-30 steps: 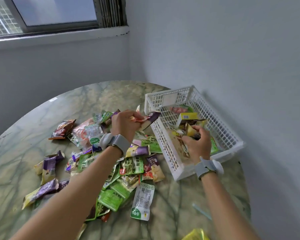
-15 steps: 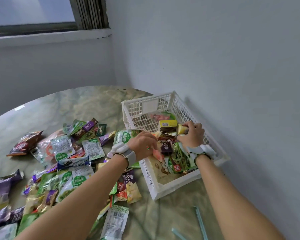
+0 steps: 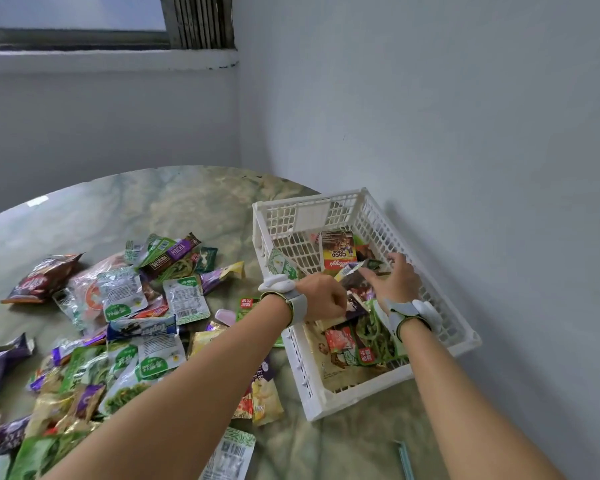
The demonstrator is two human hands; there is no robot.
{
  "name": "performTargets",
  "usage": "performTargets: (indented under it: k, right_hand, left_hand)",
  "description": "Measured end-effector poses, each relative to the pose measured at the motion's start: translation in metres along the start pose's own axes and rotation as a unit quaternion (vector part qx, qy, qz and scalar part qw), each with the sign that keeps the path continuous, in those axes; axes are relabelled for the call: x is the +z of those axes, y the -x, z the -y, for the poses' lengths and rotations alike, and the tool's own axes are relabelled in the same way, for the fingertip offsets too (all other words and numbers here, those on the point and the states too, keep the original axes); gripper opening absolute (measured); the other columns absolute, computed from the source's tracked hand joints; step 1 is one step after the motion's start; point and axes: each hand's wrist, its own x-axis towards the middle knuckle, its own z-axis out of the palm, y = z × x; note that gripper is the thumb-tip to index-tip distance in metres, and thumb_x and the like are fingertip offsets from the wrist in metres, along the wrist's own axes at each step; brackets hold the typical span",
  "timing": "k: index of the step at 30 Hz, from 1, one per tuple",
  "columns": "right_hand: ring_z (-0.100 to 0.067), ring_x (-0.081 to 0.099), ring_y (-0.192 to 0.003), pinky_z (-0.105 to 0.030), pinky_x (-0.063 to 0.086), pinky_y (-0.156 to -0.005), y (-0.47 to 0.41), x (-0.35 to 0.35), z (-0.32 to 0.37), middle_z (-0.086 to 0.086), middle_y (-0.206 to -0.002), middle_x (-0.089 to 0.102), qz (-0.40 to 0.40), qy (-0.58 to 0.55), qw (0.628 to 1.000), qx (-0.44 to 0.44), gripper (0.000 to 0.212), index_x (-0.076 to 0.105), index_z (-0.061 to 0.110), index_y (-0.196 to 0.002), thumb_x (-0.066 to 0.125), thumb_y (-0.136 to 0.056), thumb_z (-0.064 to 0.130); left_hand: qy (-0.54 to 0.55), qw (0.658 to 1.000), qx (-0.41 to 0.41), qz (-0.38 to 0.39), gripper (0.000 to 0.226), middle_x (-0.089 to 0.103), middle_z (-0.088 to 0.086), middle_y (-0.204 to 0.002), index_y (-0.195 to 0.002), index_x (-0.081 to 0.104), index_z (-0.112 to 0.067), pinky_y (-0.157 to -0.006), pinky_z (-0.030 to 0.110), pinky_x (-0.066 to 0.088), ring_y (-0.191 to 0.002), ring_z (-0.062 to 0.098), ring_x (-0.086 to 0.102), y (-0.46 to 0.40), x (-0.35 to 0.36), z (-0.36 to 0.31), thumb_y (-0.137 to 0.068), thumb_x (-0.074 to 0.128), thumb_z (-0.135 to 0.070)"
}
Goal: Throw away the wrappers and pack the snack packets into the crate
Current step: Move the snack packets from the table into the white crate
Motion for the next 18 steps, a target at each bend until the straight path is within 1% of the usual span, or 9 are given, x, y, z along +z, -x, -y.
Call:
performTargets:
  k: [3, 5, 7, 8, 9, 11, 13, 15, 18]
  right_hand:
    - [-0.033, 0.061, -0.096, -0.036, 0.049, -0.076, -0.002, -0.004, -0.009, -0.011, -0.098, 0.068, 0.018, -0.016, 0.999, -0.022, 0.016, 0.065, 0.010, -0.096, 0.066, -0.080, 0.013]
    - [-0.025, 0.061, -0.086, -0.028, 0.043, -0.070, 0.001, -0.011, -0.010, -0.006, -0.094, 0.070, 0.031, -0.017, 0.999, -0.030, 0.015, 0.070, 0.010, -0.094, 0.059, -0.084, 0.007]
    - [-0.018, 0.057, -0.075, -0.022, 0.037, -0.063, 0.005, -0.017, -0.009, -0.003, -0.095, 0.070, 0.049, -0.008, 0.998, -0.030, 0.021, 0.073, 0.014, -0.098, 0.055, -0.089, 0.008]
    - [-0.016, 0.055, -0.070, -0.020, 0.037, -0.057, 0.006, -0.019, -0.011, -0.001, -0.094, 0.071, 0.063, 0.006, 0.997, -0.034, 0.024, 0.074, 0.015, -0.098, 0.053, -0.090, 0.008]
    - [-0.017, 0.055, -0.065, -0.018, 0.035, -0.052, 0.008, -0.019, -0.012, -0.001, -0.093, 0.073, 0.075, 0.021, 0.996, -0.043, 0.026, 0.075, 0.017, -0.097, 0.052, -0.090, 0.007]
    - [-0.024, 0.058, -0.062, -0.020, 0.039, -0.049, 0.011, -0.018, -0.014, -0.005, -0.093, 0.075, 0.085, 0.031, 0.995, -0.046, 0.031, 0.077, 0.019, -0.094, 0.050, -0.090, 0.005]
    - [-0.024, 0.059, -0.063, -0.024, 0.041, -0.050, 0.017, -0.017, -0.013, -0.008, -0.099, 0.074, 0.083, 0.037, 0.995, -0.044, 0.036, 0.076, 0.021, -0.094, 0.046, -0.089, 0.003]
    - [-0.018, 0.057, -0.064, -0.019, 0.036, -0.049, 0.026, -0.016, -0.009, -0.009, -0.113, 0.071, 0.129, 0.047, 0.989, -0.056, 0.041, 0.076, 0.023, -0.100, 0.043, -0.089, 0.001]
    - [-0.025, 0.062, -0.091, -0.023, 0.043, -0.062, 0.038, -0.019, -0.003, -0.004, -0.130, 0.063, 0.189, 0.046, 0.980, -0.044, 0.044, 0.073, 0.027, -0.106, 0.039, -0.091, 0.003]
  left_hand:
    - [-0.004, 1.000, 0.009, -0.018, 0.012, 0.072, -0.006, -0.092, -0.083, 0.075, -0.023, -0.078, 0.035, 0.056, -0.087, 0.014, 0.063, 0.002, -0.002, 0.001, -0.082, 0.064, -0.025]
    - [-0.049, 0.995, 0.046, -0.075, 0.011, 0.070, -0.007, -0.093, -0.081, 0.073, -0.025, -0.078, 0.037, 0.056, -0.092, 0.013, 0.061, 0.007, -0.001, 0.008, -0.082, 0.062, -0.025]
    - [-0.109, 0.971, 0.060, -0.204, 0.014, 0.069, -0.007, -0.089, -0.081, 0.071, -0.023, -0.084, 0.036, 0.052, -0.094, 0.015, 0.058, 0.014, -0.005, 0.017, -0.084, 0.058, -0.022]
    - [-0.130, 0.957, 0.034, -0.256, 0.014, 0.069, -0.007, -0.091, -0.085, 0.070, -0.022, -0.087, 0.035, 0.048, -0.096, 0.018, 0.056, 0.020, -0.009, 0.020, -0.084, 0.056, -0.023]
    - [-0.147, 0.954, -0.011, -0.261, 0.017, 0.069, -0.006, -0.095, -0.093, 0.068, -0.023, -0.090, 0.035, 0.044, -0.100, 0.020, 0.054, 0.026, -0.012, 0.023, -0.085, 0.055, -0.027]
    - [-0.216, 0.962, -0.106, -0.131, 0.028, 0.067, -0.005, -0.105, -0.107, 0.065, -0.028, -0.101, 0.040, 0.034, -0.111, 0.022, 0.049, 0.031, -0.014, 0.028, -0.087, 0.047, -0.038]
    - [-0.269, 0.954, -0.134, -0.002, 0.038, 0.066, -0.008, -0.108, -0.104, 0.069, -0.031, -0.114, 0.051, 0.014, -0.122, 0.022, 0.042, 0.033, -0.007, 0.031, -0.091, 0.037, -0.047]
    - [-0.218, 0.967, -0.126, 0.030, 0.046, 0.060, -0.011, -0.128, -0.110, 0.069, -0.035, -0.116, 0.057, -0.002, -0.139, 0.022, 0.027, 0.036, -0.003, 0.034, -0.091, 0.035, -0.059]
    - [-0.147, 0.984, -0.097, -0.032, 0.045, 0.027, -0.011, -0.157, -0.125, 0.057, -0.044, -0.119, 0.053, -0.003, -0.149, 0.020, 0.004, 0.054, -0.004, 0.040, -0.089, 0.040, -0.065]
